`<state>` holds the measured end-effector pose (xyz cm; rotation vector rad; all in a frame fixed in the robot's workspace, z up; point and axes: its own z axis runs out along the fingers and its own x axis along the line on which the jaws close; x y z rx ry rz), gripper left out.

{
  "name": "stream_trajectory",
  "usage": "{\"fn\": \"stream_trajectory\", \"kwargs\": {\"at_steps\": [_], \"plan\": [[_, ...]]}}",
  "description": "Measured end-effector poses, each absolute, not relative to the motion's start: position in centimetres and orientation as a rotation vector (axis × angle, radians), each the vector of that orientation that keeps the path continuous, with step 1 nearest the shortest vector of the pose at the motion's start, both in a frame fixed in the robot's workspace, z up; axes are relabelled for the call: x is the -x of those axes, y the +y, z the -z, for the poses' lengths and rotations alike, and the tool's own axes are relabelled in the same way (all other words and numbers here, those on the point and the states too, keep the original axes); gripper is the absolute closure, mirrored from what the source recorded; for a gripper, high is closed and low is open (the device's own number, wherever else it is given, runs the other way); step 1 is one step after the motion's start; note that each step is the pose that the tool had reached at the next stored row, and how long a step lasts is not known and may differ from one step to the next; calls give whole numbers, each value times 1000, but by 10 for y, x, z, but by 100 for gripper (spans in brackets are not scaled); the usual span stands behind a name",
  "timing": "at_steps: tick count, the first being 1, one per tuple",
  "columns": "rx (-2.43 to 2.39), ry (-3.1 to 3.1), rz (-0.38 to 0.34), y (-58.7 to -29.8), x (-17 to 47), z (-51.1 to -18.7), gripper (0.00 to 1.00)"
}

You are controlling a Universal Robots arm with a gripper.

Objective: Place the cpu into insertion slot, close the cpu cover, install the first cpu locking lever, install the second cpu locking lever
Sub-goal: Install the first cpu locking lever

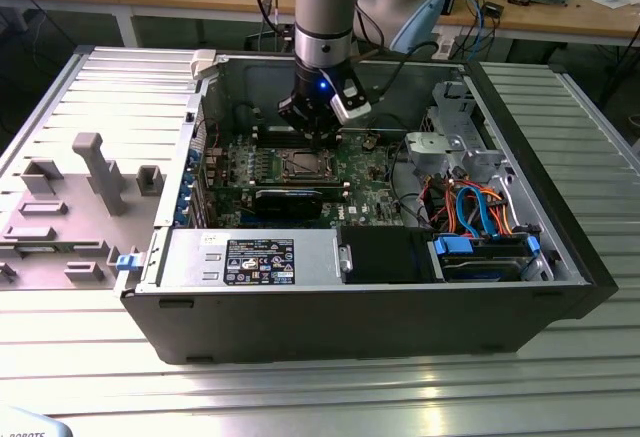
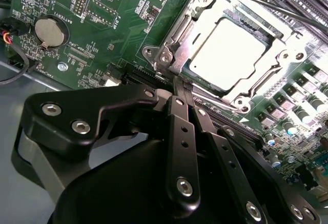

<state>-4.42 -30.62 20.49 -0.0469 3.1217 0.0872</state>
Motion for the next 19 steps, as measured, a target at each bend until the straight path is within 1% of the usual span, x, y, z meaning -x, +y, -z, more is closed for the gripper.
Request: {"fn": "stream_trajectory", "kwargs": {"at_steps": [11,15,19], "plan": [[47,3122,-89,-308,44,-203,89],[46,3121,-142,-308,43,-202,89],[46,3120,-151,-308,42,-204,89]]}}
